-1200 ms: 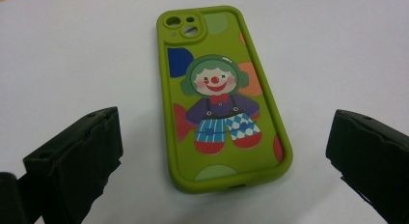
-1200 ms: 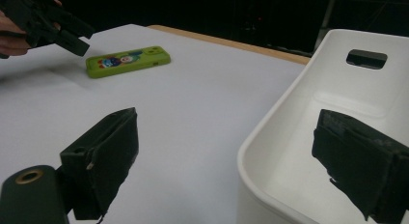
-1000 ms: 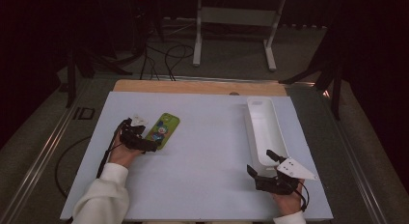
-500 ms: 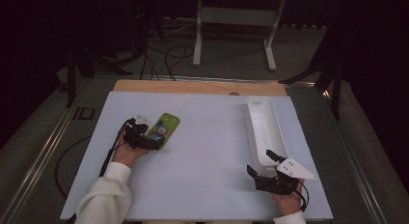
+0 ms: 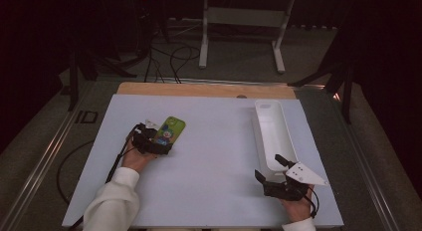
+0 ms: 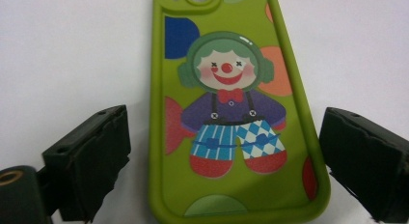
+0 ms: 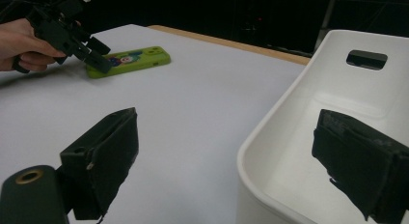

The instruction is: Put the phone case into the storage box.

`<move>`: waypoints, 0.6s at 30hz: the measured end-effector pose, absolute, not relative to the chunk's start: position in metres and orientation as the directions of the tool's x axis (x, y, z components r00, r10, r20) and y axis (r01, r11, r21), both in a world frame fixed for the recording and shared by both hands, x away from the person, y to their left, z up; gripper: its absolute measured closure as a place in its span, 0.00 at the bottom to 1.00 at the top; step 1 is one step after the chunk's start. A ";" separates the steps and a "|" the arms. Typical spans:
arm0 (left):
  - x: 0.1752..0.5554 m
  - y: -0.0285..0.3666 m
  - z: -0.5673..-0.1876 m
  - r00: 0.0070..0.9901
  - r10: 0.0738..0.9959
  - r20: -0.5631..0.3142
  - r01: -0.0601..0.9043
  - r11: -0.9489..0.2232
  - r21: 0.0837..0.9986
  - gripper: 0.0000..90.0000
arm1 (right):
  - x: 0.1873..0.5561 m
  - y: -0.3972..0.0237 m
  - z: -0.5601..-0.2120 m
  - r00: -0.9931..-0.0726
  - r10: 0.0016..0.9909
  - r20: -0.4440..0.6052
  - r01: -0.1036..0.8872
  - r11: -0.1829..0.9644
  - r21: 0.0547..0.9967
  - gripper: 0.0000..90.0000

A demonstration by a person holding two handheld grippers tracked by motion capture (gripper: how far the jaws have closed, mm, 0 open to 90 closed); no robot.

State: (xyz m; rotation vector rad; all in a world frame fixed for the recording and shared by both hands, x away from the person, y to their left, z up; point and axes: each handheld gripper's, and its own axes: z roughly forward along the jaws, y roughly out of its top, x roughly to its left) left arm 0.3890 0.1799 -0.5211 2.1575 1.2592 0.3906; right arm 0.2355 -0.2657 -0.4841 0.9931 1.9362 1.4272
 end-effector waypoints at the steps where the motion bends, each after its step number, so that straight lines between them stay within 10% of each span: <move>1: 0.389 0.179 -0.522 0.508 0.861 -0.040 0.684 -0.375 0.626 0.06 | 0.236 -0.266 -0.484 -0.588 0.809 0.006 0.245 0.171 0.954 0.10; 18: 0.389 0.177 -0.523 0.492 0.870 -0.019 0.690 -0.377 0.618 0.11 | 0.235 -0.265 -0.484 -0.591 0.807 0.003 0.245 0.176 0.953 0.10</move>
